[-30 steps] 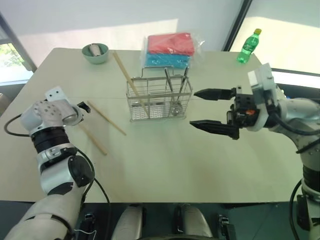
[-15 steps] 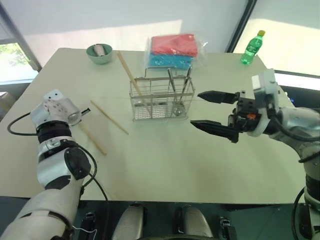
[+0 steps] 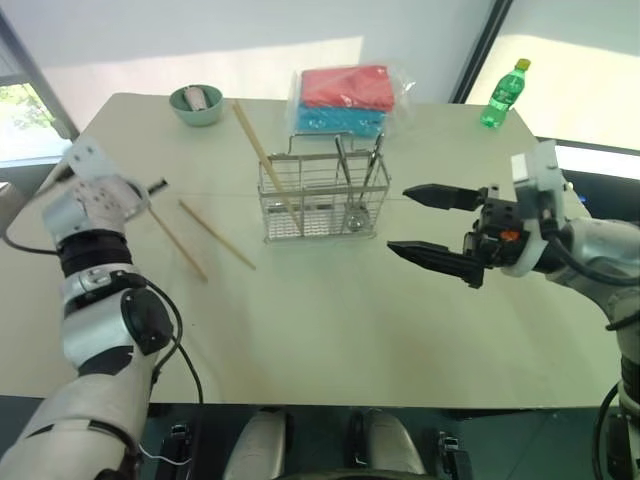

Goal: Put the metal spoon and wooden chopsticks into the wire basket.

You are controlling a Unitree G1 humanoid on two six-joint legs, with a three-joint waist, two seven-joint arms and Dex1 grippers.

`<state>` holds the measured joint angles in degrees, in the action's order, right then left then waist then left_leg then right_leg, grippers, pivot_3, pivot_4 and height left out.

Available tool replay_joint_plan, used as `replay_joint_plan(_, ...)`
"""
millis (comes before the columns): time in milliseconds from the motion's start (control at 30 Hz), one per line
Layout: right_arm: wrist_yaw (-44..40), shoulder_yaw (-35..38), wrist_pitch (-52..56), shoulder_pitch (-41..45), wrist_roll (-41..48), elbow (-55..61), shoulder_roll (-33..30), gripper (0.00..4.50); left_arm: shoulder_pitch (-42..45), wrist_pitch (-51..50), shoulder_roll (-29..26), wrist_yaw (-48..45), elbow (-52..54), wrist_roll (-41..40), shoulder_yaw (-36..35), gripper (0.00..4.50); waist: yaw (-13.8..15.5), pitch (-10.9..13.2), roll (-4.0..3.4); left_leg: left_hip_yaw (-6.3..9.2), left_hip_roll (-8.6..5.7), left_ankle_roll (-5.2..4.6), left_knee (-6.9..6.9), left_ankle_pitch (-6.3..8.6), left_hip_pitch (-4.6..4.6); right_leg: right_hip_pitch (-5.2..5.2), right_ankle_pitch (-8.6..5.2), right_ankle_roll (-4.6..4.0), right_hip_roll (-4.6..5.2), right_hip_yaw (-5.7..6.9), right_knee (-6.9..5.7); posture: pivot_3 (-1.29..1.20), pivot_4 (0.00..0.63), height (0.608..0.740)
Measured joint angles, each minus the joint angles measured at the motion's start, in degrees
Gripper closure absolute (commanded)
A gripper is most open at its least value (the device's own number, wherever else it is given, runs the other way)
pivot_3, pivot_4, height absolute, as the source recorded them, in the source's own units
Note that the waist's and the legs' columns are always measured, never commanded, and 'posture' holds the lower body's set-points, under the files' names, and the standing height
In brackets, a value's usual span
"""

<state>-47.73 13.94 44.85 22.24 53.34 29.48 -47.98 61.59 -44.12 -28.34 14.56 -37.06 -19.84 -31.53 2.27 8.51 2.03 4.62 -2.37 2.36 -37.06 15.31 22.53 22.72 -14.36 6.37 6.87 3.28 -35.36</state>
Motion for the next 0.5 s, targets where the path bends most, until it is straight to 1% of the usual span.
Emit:
replay_joint_plan(100,0.93,0.46,0.65,-0.46,0.89,0.06,0.00,0.00,3.76,8.77,-1.97,-11.17,6.88,-1.19,2.89,4.45,0.10,0.01,0.01,0.01,0.00,0.03,0.00,-0.01,0.06,-0.05,0.04,0.03,0.02,0.02,0.16,0.00,0.150,0.667)
replay_joint_plan(200,2.13,0.60,1.04,-1.70,1.48,0.70,0.03,0.00,10.54,12.48,-1.30,-19.31,13.19,-6.48,3.15,4.45,0.24,0.01,0.01,0.02,-0.04,-0.05,-0.04,0.03,0.11,-0.10,0.08,0.10,0.11,0.04,0.29,0.00,0.150,0.667)
replay_joint_plan(267,2.72,0.67,1.07,-2.54,1.90,1.54,0.04,0.00,15.05,13.05,-0.30,-22.12,16.68,-9.77,3.35,4.45,0.03,0.00,-0.11,-0.04,-0.12,-0.33,-0.04,0.04,-0.01,-0.20,0.09,0.12,0.17,0.03,0.30,0.00,0.150,0.667)
replay_joint_plan(333,3.56,0.94,1.06,-3.22,2.11,2.08,0.08,0.00,16.97,12.41,1.37,-24.02,19.52,-12.65,3.76,4.45,-0.03,-0.07,-0.32,-0.08,-0.13,-0.67,-0.03,0.20,-0.15,-0.31,0.07,0.14,0.18,0.02,0.28,0.00,0.150,0.667)
replay_joint_plan(433,4.92,1.20,1.03,-4.27,2.17,2.59,0.30,0.00,16.95,8.90,4.67,-25.56,21.87,-16.87,4.67,4.45,-0.07,-0.02,-0.32,-0.03,0.00,-0.69,-0.05,0.17,-0.15,-0.29,0.08,0.14,0.00,0.03,0.22,0.00,0.150,0.667)
replay_joint_plan(500,5.67,1.44,0.98,-4.90,2.39,3.14,0.44,0.00,15.43,7.08,6.25,-26.71,23.83,-18.21,6.71,4.45,-0.15,-0.01,-0.31,-0.03,0.06,-0.67,-0.07,0.14,-0.16,-0.28,0.08,0.13,-0.06,0.03,0.19,0.00,0.150,0.667)
